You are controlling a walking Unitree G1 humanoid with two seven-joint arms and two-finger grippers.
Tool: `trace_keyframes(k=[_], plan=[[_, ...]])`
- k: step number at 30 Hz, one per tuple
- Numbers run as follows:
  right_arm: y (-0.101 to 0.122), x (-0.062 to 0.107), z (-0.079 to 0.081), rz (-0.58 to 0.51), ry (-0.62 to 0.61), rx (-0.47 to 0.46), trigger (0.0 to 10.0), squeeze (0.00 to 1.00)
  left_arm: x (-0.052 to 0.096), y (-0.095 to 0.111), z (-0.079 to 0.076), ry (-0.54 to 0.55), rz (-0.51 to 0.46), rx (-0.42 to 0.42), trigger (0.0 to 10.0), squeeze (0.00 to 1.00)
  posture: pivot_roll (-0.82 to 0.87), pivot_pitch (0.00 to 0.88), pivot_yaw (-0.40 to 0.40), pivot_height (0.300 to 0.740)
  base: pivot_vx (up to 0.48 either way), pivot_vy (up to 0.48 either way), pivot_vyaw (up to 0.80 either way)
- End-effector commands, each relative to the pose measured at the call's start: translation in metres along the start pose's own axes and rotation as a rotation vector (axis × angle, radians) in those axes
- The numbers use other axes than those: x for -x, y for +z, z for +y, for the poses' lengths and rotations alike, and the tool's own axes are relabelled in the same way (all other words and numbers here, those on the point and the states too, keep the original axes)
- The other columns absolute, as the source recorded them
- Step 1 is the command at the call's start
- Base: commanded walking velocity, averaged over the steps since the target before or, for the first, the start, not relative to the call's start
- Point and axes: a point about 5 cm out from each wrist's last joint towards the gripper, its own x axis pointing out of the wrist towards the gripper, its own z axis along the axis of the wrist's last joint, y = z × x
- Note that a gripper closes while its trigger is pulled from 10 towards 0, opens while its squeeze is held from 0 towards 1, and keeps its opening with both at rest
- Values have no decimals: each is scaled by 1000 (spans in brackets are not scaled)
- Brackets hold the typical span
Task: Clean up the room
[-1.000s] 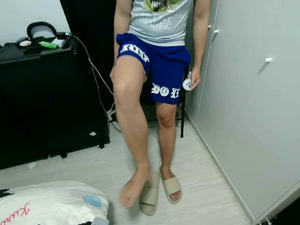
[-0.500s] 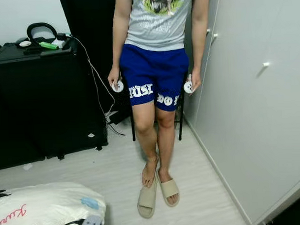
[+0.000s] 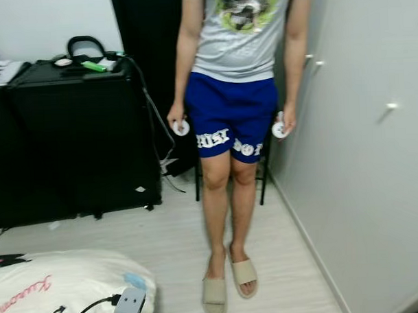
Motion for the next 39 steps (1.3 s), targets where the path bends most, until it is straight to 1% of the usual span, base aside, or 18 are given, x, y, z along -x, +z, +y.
trace_keyframes(k=[1,2,4,5,6,11,12,16,20,26,29,31,35,39], plan=[[-5,0,5,4,9,5,10000,0,4,-11,8,8,31,-6,10000,0,24,19,-20,740,0,0,794],[-6,0,6,4,10,5,10000,0,4,-13,8,4,35,-9,10000,0,24,19,-20,740,0,0,794],[-8,0,8,12,11,-7,10000,0,5,-16,11,14,51,-43,10000,0,35,26,-18,740,0,0,794],[-8,0,8,12,11,-7,10000,0,5,-16,11,14,51,-43,10000,0,35,26,-18,740,0,0,794],[-10,0,11,19,22,-7,10000,0,6,-15,16,30,48,-42,10000,0,52,36,-16,740,0,0,794],[-10,0,14,21,35,28,10000,0,4,0,19,26,4,-46,10000,0,57,39,2,740,0,0,794],[-10,0,14,21,35,28,10000,0,4,0,19,26,4,-46,10000,0,57,39,2,740,0,0,794],[-5,-1,13,18,27,80,10000,0,2,14,21,31,-3,-89,10000,0,56,21,18,740,0,0,792],[-2,-1,12,13,27,75,10000,0,1,20,22,42,-13,-82,10000,0,57,5,14,740,0,0,792],[0,-2,11,11,32,85,10000,0,2,17,24,59,1,-68,10000,0,59,3,11,740,0,0,793],[3,-2,9,7,31,89,10000,0,2,12,23,62,17,-59,10000,0,59,1,5,740,0,0,794],[5,-2,8,1,29,93,10000,0,3,6,23,65,32,-36,10000,0,62,0,-2,740,0,0,791],[8,-2,8,-5,32,89,10000,0,3,2,22,66,44,-25,10000,0,66,0,-5,740,0,0,794],[10,-3,8,-7,23,75,10000,0,4,0,24,67,63,-34,10000,0,67,0,-4,740,0,0,0]])
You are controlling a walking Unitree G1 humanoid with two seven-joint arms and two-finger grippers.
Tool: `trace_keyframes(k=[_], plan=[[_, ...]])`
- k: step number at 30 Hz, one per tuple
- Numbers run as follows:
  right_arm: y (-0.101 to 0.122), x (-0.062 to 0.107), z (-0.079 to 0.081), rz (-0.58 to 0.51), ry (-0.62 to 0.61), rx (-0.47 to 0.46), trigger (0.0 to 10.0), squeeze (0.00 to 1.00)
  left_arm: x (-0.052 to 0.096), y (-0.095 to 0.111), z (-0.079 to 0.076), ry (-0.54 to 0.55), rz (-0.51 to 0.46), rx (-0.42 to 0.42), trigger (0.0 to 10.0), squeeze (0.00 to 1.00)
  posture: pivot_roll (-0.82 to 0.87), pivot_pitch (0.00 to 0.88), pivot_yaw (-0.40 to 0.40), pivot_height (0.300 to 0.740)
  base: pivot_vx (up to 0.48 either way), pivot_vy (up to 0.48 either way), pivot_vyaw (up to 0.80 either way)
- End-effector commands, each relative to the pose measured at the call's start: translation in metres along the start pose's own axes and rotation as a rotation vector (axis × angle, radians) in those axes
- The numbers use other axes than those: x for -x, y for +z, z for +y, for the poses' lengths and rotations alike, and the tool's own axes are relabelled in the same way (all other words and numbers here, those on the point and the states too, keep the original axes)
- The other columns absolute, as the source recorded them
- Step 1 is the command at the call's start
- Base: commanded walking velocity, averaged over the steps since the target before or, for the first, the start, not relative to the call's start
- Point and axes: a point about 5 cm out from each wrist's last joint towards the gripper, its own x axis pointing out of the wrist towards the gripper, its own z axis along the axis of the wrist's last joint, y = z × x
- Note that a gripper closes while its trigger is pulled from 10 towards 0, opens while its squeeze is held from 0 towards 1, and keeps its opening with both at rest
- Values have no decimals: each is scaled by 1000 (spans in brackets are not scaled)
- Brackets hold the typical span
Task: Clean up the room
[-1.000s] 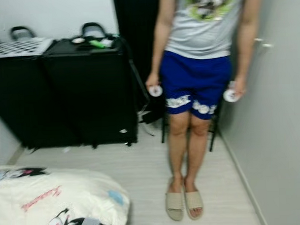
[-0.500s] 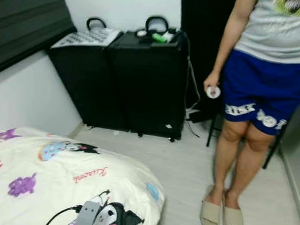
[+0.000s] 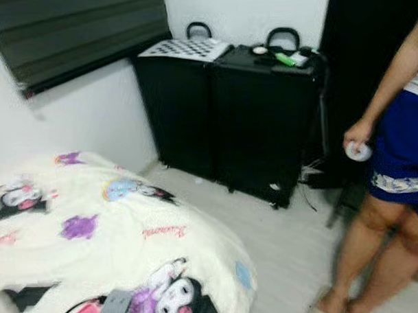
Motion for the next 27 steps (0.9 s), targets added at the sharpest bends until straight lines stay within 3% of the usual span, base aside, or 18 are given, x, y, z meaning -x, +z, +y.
trace_keyframes(k=[1,7,27], plan=[[-6,1,0,21,-5,-2,10000,0,0,3,1,2,2,-8,10000,0,66,0,-2,740,0,0,0],[-2,0,1,16,-2,-3,10000,0,0,4,4,1,3,-23,10000,0,68,0,2,740,-138,0,0],[4,-1,3,12,4,-15,10000,0,2,-5,8,4,31,-59,10000,0,74,0,6,740,-341,0,0]])
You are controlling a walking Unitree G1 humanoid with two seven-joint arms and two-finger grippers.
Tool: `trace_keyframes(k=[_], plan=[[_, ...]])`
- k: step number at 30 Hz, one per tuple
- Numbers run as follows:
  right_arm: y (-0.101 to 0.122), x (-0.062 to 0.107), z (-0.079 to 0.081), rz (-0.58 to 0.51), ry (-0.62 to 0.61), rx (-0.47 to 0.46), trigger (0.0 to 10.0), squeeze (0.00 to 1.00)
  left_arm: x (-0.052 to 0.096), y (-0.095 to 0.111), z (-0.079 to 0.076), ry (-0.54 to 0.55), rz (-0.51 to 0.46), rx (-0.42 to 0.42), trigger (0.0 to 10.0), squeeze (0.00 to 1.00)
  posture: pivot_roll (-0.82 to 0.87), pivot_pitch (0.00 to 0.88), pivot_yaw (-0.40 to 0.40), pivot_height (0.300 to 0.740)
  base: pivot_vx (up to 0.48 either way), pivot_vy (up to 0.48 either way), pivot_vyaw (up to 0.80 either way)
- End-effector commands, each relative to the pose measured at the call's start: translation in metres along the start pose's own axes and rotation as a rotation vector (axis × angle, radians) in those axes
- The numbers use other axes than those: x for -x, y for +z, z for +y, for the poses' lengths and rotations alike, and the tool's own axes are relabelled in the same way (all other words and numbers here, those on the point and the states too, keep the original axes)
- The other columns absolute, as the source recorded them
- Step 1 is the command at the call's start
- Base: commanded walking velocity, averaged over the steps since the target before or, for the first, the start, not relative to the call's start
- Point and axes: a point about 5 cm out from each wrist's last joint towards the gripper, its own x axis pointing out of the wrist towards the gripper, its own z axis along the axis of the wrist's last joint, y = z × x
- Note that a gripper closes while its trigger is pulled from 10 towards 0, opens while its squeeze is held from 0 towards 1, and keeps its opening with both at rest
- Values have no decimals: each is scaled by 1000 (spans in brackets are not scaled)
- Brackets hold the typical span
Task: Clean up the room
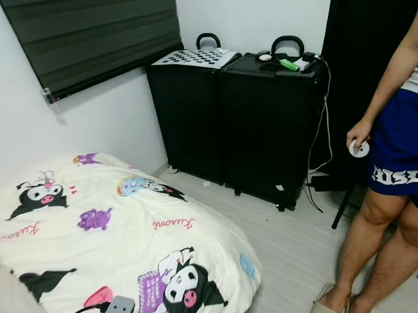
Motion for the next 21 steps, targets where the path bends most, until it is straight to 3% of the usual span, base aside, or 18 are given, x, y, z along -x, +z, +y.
trace_keyframes(k=[1,12,21], plan=[[6,-1,0,-13,0,-3,10000,0,2,-7,7,9,29,-11,10000,0,75,0,6,740,-371,0,0],[5,0,1,-20,16,-27,10000,0,2,-9,6,4,37,-23,10000,0,72,0,6,740,-369,0,0],[2,0,3,-15,42,-16,10000,0,2,-13,4,4,46,-25,10000,0,73,0,6,740,-355,0,763]])
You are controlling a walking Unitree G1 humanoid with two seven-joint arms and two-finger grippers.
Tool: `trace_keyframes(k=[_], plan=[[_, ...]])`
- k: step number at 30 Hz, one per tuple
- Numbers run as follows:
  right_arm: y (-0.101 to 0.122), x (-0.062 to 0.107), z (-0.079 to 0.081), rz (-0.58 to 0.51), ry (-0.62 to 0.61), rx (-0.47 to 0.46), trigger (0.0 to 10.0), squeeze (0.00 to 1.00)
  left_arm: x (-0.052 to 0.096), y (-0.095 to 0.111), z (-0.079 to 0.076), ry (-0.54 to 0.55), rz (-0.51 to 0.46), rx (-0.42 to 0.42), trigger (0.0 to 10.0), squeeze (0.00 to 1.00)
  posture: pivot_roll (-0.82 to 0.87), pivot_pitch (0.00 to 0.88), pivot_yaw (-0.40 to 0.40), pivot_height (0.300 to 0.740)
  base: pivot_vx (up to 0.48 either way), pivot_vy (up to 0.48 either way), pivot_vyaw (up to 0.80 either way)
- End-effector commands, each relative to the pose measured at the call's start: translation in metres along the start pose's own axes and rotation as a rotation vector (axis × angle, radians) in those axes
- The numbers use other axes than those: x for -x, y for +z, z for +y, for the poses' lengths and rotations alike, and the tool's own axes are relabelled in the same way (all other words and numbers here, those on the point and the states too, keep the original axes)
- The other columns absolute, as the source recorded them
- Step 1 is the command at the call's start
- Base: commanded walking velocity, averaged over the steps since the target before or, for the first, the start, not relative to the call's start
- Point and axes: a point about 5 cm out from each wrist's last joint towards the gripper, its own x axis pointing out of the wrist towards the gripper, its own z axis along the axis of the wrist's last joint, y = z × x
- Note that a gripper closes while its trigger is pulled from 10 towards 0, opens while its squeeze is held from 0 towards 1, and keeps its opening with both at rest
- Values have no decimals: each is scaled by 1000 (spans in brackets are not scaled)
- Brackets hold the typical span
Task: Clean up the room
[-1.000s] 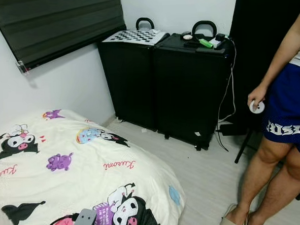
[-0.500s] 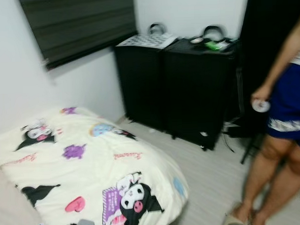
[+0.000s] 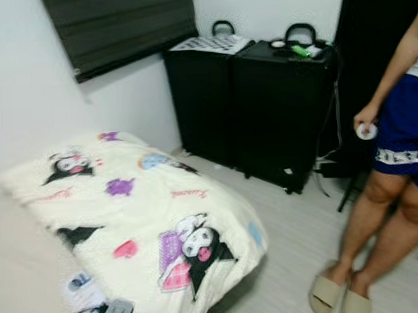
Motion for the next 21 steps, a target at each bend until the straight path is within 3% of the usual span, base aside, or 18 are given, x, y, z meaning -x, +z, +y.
trace_keyframes(k=[1,10,21], plan=[[-2,-1,8,5,26,-9,10000,0,2,-11,2,8,36,-7,10000,0,73,0,6,740,-337,0,763],[-3,-1,10,8,50,-7,10000,0,1,-14,-3,0,43,-14,10000,0,68,1,10,740,-323,0,763],[-3,-1,11,10,59,11,10000,0,6,-15,20,26,46,-72,10000,0,65,0,11,740,-26,0,763]])
